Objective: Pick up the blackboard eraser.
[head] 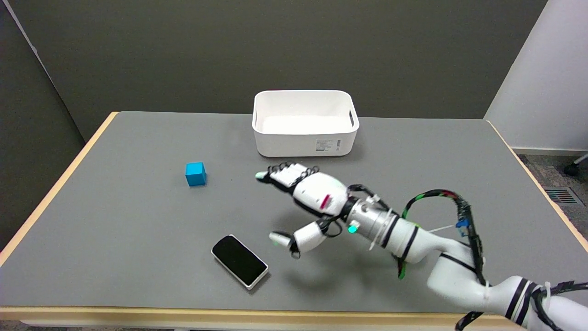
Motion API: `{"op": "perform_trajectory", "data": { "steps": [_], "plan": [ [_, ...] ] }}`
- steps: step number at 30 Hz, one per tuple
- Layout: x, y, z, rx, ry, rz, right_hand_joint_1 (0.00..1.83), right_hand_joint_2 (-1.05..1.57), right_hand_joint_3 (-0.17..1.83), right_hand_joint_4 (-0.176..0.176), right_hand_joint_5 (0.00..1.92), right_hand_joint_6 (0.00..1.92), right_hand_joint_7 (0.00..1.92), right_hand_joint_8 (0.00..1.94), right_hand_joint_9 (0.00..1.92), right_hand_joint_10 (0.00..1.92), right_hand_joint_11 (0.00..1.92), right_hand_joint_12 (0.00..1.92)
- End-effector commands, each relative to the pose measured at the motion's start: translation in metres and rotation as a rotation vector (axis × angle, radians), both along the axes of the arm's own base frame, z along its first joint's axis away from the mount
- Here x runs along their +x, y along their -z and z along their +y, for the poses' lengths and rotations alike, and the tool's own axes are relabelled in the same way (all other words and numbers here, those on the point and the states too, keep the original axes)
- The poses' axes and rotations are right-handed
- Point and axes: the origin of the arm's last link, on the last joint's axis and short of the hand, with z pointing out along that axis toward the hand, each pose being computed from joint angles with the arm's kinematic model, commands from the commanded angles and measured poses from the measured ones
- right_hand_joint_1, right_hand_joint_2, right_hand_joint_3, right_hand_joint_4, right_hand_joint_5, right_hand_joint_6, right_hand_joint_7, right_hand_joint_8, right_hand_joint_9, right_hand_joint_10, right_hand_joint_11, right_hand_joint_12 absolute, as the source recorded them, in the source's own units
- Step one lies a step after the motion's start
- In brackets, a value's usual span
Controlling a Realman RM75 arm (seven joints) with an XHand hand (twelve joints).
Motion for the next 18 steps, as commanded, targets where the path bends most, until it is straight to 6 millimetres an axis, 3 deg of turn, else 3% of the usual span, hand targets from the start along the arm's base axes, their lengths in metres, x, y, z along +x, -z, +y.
{"op": "perform_trajectory", "data": {
  "steps": [1, 7, 13, 16, 18],
  "plan": [
    [0.002, 0.068, 0.023, -0.058, 0.063, 0.260, 0.47, 0.65, 0.75, -0.176, 0.06, 0.34, 0.19, 0.49, 0.07, 0.88, 0.00, 1.03],
    [0.014, 0.061, 0.015, -0.097, 0.042, 0.174, 0.46, 0.66, 0.75, -0.176, 0.06, 0.34, 0.19, 0.50, 0.08, 0.88, 0.00, 1.04],
    [0.051, 0.047, 0.002, -0.100, -0.128, 0.086, 0.46, 0.67, 0.75, -0.176, 0.07, 0.34, 0.19, 0.49, 0.08, 0.89, 0.00, 1.06],
    [0.059, 0.042, -0.002, -0.100, -0.164, 0.075, 0.45, 0.67, 0.76, -0.176, 0.08, 0.35, 0.22, 0.49, 0.10, 0.90, 0.00, 1.09],
    [0.059, 0.038, -0.004, -0.114, -0.155, 0.075, 0.40, 0.63, 0.87, -0.176, 0.08, 0.40, 0.22, 0.54, 0.14, 0.87, 0.00, 1.15]
  ]
}}
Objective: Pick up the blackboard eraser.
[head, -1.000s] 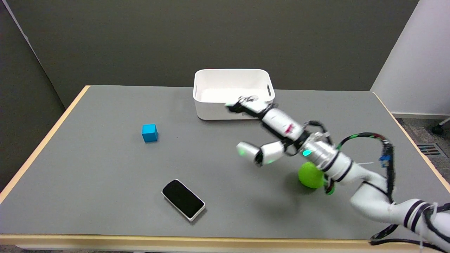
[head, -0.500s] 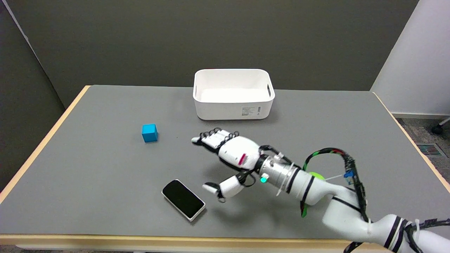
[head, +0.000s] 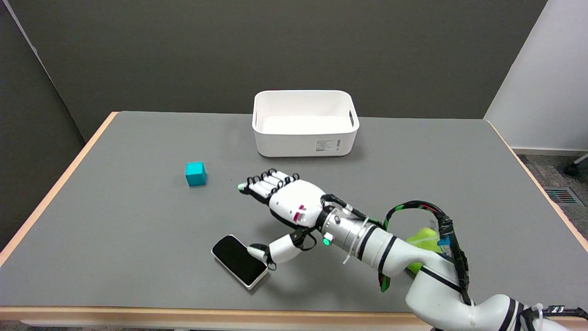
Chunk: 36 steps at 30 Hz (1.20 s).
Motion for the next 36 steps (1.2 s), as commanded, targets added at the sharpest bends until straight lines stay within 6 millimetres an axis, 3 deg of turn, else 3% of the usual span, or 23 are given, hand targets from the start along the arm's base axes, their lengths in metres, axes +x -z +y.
{"op": "perform_trajectory", "data": {
  "steps": [1, 7, 10, 18, 22, 24, 26, 32, 36],
  "plan": [
    [0.046, -0.015, -0.017, -0.066, -0.160, -0.070, 0.39, 0.62, 0.90, -0.176, 0.08, 0.41, 0.23, 0.56, 0.15, 0.86, 0.00, 1.17],
    [0.040, -0.029, -0.023, -0.122, -0.065, -0.168, 0.38, 0.62, 0.90, -0.173, 0.10, 0.41, 0.24, 0.54, 0.16, 0.88, 0.00, 1.20],
    [0.039, -0.023, -0.026, -0.133, -0.032, -0.178, 0.38, 0.62, 0.89, -0.173, 0.10, 0.41, 0.23, 0.54, 0.17, 0.88, 0.00, 1.22],
    [0.018, 0.059, -0.043, -0.083, 0.198, -0.330, 0.34, 0.64, 0.88, -0.176, 0.05, 0.24, 0.12, 0.52, 0.09, 0.82, 0.00, 1.20],
    [0.007, 0.085, -0.052, -0.094, 0.280, -0.407, 0.38, 0.73, 0.74, -0.176, 0.00, 0.10, 0.01, 0.42, 0.00, 0.67, 0.00, 1.15],
    [0.008, 0.091, -0.052, -0.096, 0.310, -0.461, 0.34, 0.73, 0.79, -0.176, 0.00, 0.05, 0.00, 0.37, 0.00, 0.54, 0.00, 1.13],
    [0.012, 0.098, -0.047, -0.107, 0.320, -0.482, 0.40, 0.71, 0.93, -0.176, 0.00, 0.03, 0.00, 0.27, 0.00, 0.42, 0.00, 1.03],
    [0.027, 0.105, -0.012, -0.215, 0.129, -0.367, 0.33, 0.73, 0.83, -0.176, 0.00, 0.00, 0.00, 0.24, 0.00, 0.35, 0.00, 1.12],
    [0.023, 0.111, 0.018, -0.253, 0.040, -0.318, 0.33, 0.72, 0.84, -0.176, 0.00, 0.02, 0.02, 0.40, 0.00, 0.60, 0.00, 1.18]
  ]
}}
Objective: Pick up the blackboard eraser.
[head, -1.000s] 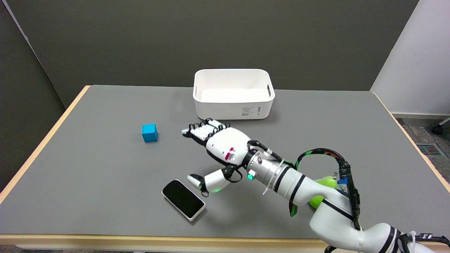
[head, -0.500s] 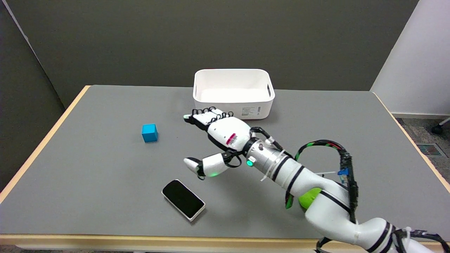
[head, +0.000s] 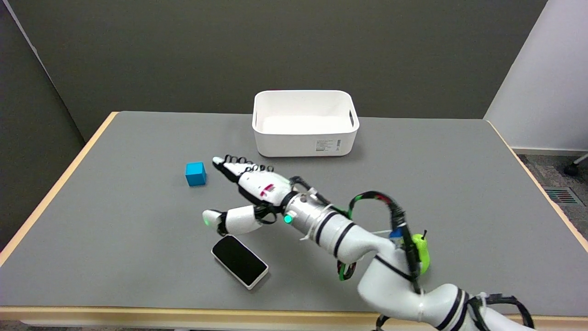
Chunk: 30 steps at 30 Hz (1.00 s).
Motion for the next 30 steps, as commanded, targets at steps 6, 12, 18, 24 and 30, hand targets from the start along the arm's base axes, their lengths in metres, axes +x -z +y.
{"op": "perform_trajectory", "data": {
  "steps": [6, 12, 18, 24, 30],
  "plan": [
    [0.006, 0.058, 0.087, -0.271, -0.188, 0.113, 0.32, 0.68, 0.88, -0.176, 0.00, 0.12, 0.06, 0.51, 0.02, 0.75, 0.01, 1.21],
    [0.012, 0.057, 0.116, -0.296, -0.314, 0.187, 0.36, 0.67, 0.86, -0.176, 0.03, 0.16, 0.11, 0.54, 0.05, 0.79, 0.04, 1.23],
    [0.000, 0.059, 0.134, -0.281, -0.298, 0.192, 0.42, 0.69, 0.81, -0.176, 0.02, 0.27, 0.14, 0.54, 0.08, 0.84, 0.02, 1.31],
    [-0.032, 0.063, 0.133, -0.261, -0.183, 0.129, 0.43, 0.69, 0.81, -0.176, 0.02, 0.27, 0.14, 0.54, 0.07, 0.84, 0.02, 1.31],
    [-0.043, 0.072, 0.125, -0.198, -0.126, 0.057, 0.41, 0.71, 0.78, -0.176, 0.00, 0.28, 0.13, 0.53, 0.04, 0.83, 0.02, 1.29]
  ]
}}
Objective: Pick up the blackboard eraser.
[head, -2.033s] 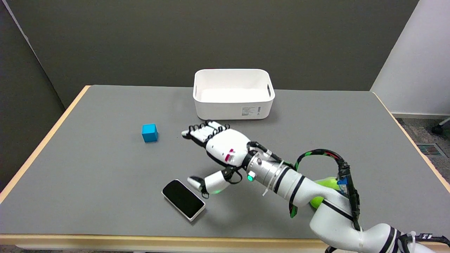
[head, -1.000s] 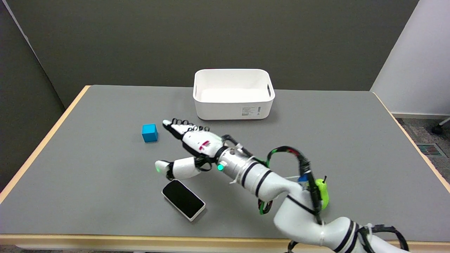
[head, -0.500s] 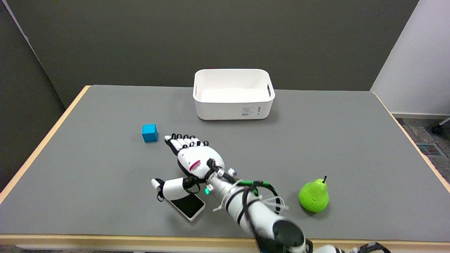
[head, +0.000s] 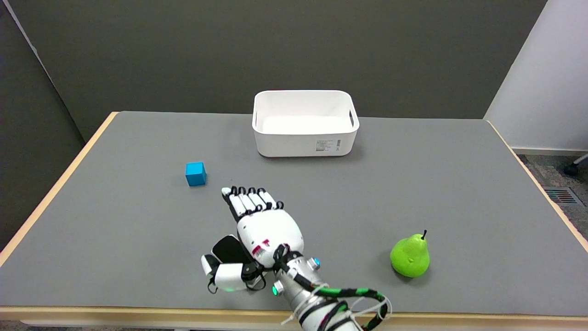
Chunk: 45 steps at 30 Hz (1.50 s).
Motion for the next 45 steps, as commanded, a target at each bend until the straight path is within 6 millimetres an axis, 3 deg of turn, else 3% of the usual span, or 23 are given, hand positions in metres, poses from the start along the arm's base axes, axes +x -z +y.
{"op": "perform_trajectory", "data": {
  "steps": [1, 3, 11, 18, 30, 36, 45],
  "plan": [
    [-0.024, 0.023, 0.027, 0.077, 0.037, -0.162, 0.41, 0.71, 0.78, -0.176, 0.00, 0.27, 0.12, 0.52, 0.04, 0.83, 0.02, 1.28],
    [-0.025, 0.025, 0.025, 0.095, 0.055, -0.176, 0.35, 0.66, 0.88, -0.176, 0.04, 0.14, 0.10, 0.54, 0.05, 0.79, 0.03, 1.22],
    [-0.034, 0.026, 0.024, 0.088, 0.129, -0.219, 0.33, 0.66, 0.88, -0.176, 0.02, 0.13, 0.06, 0.52, 0.01, 0.76, 0.01, 1.19],
    [-0.025, 0.014, 0.011, 0.060, 0.081, -0.210, 0.33, 0.66, 0.88, -0.176, 0.02, 0.13, 0.06, 0.50, 0.01, 0.75, 0.00, 1.18],
    [-0.055, -0.013, 0.010, -0.085, 0.129, -0.155, 0.37, 0.66, 0.88, -0.176, 0.03, 0.14, 0.08, 0.52, 0.03, 0.77, 0.01, 1.19],
    [-0.067, -0.016, 0.015, -0.105, 0.177, -0.152, 0.38, 0.66, 0.88, -0.176, 0.03, 0.14, 0.08, 0.52, 0.03, 0.77, 0.01, 1.19],
    [-0.067, -0.016, 0.015, -0.109, 0.176, -0.151, 0.39, 0.66, 0.89, -0.176, 0.02, 0.13, 0.06, 0.50, 0.01, 0.75, 0.01, 1.18]
  ]
}}
